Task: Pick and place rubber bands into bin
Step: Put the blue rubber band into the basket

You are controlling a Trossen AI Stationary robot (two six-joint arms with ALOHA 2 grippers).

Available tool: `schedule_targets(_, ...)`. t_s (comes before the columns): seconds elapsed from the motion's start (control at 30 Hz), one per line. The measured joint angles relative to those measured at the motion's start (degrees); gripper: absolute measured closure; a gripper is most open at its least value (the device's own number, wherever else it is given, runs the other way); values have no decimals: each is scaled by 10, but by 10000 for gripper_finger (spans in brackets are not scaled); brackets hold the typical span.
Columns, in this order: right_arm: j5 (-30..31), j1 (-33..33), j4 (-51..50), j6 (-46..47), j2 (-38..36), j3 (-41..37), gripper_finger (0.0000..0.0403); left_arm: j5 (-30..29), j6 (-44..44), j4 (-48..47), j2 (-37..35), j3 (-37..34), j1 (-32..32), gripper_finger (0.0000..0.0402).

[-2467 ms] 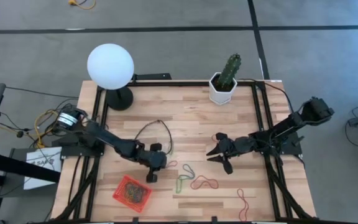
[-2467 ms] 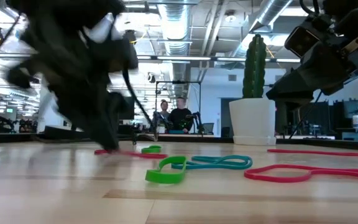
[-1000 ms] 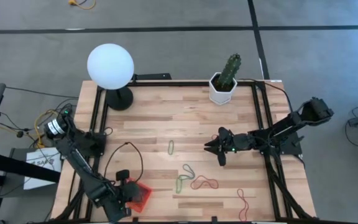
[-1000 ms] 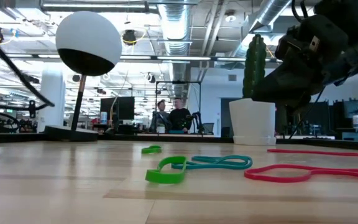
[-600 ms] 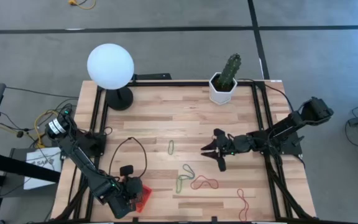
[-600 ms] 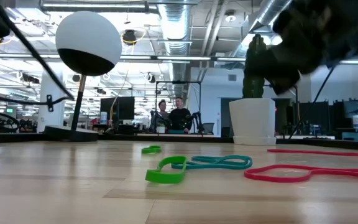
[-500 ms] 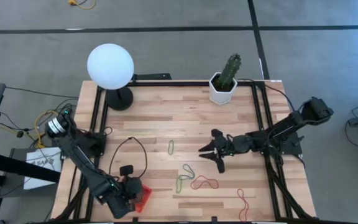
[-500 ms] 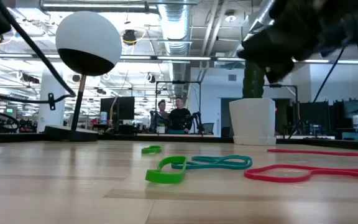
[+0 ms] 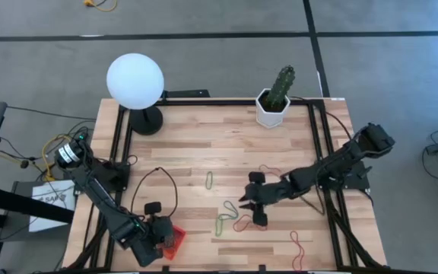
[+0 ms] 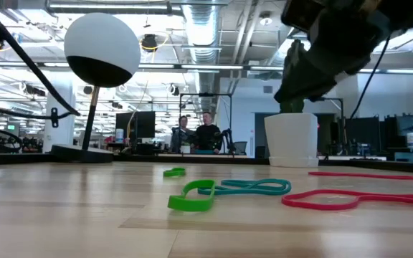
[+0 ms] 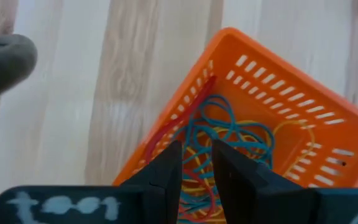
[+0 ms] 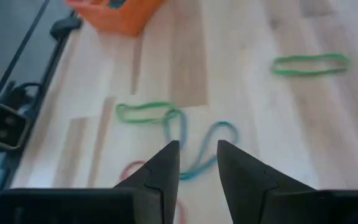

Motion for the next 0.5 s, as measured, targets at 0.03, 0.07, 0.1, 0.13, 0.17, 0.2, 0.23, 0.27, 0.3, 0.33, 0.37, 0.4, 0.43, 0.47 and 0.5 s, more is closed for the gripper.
schedule_targets(0.03, -1, 3, -18, 0, 7, 15, 297, 0, 0, -4, 0, 0, 0, 322)
schedule_targets(0.07, -1, 5, -44, 0, 10, 28, 295, 0, 0, -6, 0, 0, 0, 322)
schedule_targets(0.1, -1, 7, -72, 4, 14, 41, 292, 4, 2, -6, 0, 0, 0, 322)
schedule_targets(0.13, -1, 7, -101, 11, 20, 57, 288, 9, 7, -5, 0, 0, 0, 322)
schedule_targets(0.17, -1, 5, -133, 22, 28, 72, 283, 11, 9, -4, 0, 0, 0, 322)
schedule_targets(0.2, -1, 3, -161, 35, 36, 87, 277, 7, 9, -4, 0, 0, 0, 322)
schedule_targets(0.23, -1, 1, -185, 47, 45, 102, 271, -7, 6, -4, 0, 0, 0, 323)
schedule_targets(0.27, -2, 0, -204, 57, 54, 114, 265, -26, -3, -4, 0, 0, 0, 324)
schedule_targets(0.3, -9, -2, -212, 66, 63, 126, 259, -43, -9, -5, 0, 0, 0, 324)
schedule_targets(0.33, -16, -3, -211, 75, 73, 136, 253, -57, -12, -6, -1, 0, 0, 325)
schedule_targets(0.37, -26, -5, -209, 89, 84, 146, 248, -63, -15, -9, -3, 0, 0, 326)
schedule_targets(0.4, -38, -7, -208, 107, 98, 156, 243, -67, -20, -11, -7, 0, 0, 326)
schedule_targets(0.43, -44, -10, -209, 132, 110, 162, 239, -68, -27, -12, -11, 0, 0, 326)
schedule_targets(0.47, -46, -10, -213, 155, 122, 168, 236, -69, -31, -12, -17, 0, 0, 326)
schedule_targets(0.5, -51, -10, -213, 173, 138, 176, 233, -70, -33, -13, -23, 0, 0, 326)
